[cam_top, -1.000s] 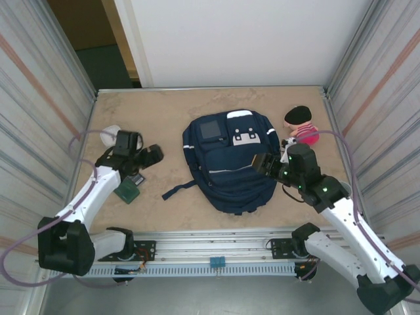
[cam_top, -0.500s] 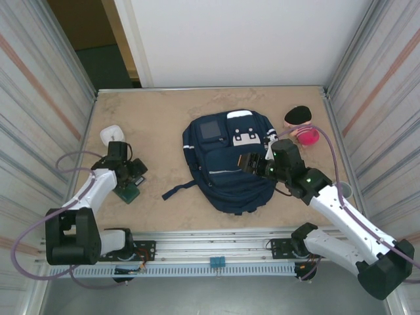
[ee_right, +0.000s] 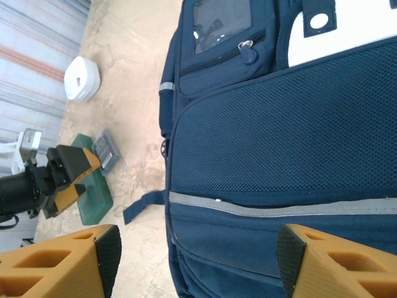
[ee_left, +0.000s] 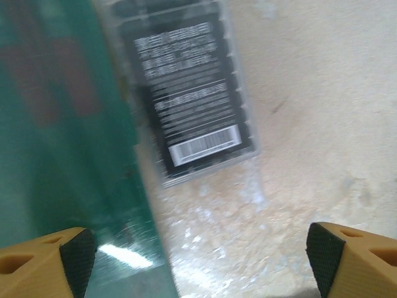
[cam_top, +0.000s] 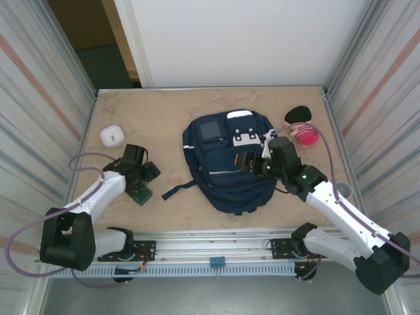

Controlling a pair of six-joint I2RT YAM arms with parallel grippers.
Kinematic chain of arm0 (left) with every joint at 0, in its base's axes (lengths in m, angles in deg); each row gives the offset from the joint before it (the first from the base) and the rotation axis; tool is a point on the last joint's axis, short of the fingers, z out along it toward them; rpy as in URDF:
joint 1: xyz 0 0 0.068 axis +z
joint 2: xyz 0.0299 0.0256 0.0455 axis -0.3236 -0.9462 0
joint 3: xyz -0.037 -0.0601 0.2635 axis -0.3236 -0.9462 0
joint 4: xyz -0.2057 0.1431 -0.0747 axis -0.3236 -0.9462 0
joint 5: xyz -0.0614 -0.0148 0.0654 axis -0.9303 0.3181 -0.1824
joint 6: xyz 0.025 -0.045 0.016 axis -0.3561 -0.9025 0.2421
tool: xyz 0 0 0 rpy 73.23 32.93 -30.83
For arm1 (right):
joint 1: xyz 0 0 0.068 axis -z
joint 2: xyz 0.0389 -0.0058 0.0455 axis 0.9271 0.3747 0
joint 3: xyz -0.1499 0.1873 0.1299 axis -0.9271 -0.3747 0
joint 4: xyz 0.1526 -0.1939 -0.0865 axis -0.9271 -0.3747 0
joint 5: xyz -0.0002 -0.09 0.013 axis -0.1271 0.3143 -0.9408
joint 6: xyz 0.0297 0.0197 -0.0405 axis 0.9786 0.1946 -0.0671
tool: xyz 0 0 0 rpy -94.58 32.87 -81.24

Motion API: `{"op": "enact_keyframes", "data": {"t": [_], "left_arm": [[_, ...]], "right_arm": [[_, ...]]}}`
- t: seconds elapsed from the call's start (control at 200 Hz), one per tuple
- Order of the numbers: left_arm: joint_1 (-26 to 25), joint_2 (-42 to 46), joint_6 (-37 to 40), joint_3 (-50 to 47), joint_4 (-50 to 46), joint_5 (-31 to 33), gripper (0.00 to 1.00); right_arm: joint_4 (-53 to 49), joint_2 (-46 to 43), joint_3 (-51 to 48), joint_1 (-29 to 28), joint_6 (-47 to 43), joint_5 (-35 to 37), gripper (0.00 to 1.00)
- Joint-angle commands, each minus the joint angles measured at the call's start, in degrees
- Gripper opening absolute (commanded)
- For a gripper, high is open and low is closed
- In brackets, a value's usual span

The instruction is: Pack the student bag

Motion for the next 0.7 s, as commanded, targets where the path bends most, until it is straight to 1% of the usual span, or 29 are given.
{"op": "enact_keyframes", "data": {"t": [0.0, 0.065, 0.17, 0.225, 0.336, 0.446, 0.626, 0.697], "left_arm": [[1.84, 1.62, -3.80, 3.41, -9.36, 3.69, 0.92], [2.87, 0.94, -5.08, 4.48, -12.35, 5.96, 0.98], [3.12, -1.09, -5.85, 6.11, -15.96, 8.60, 0.99], [3.20, -1.99, -6.34, 6.04, -16.16, 9.23, 0.99], [4.36, -4.07, -6.06, 4.83, -13.85, 7.89, 0.99], [4.34, -7.09, -5.09, 5.02, -12.43, 7.04, 0.99], [4.39, -9.27, -5.50, 3.89, -9.70, 4.48, 0.98], [4.37, -9.63, -5.83, 3.17, -9.33, 4.25, 0.94]], "right_arm": [[1.04, 0.71, 2.34, -0.45, -1.75, -1.01, 0.68], [1.41, 0.94, 2.41, -0.40, -1.71, -1.41, 0.68], [1.89, 2.99, 2.69, -0.47, -1.67, -2.10, 0.68], [2.01, 3.60, 2.82, -0.46, -1.77, -2.51, 0.68], [2.01, 4.22, 3.27, -0.43, -1.99, -3.02, 0.69], [1.89, 4.45, 3.48, -0.49, -2.19, -2.97, 0.69], [2.06, 4.72, 3.62, -0.40, -2.28, -2.85, 0.69], [2.08, 4.83, 3.61, -0.41, -2.36, -2.87, 0.69]]}}
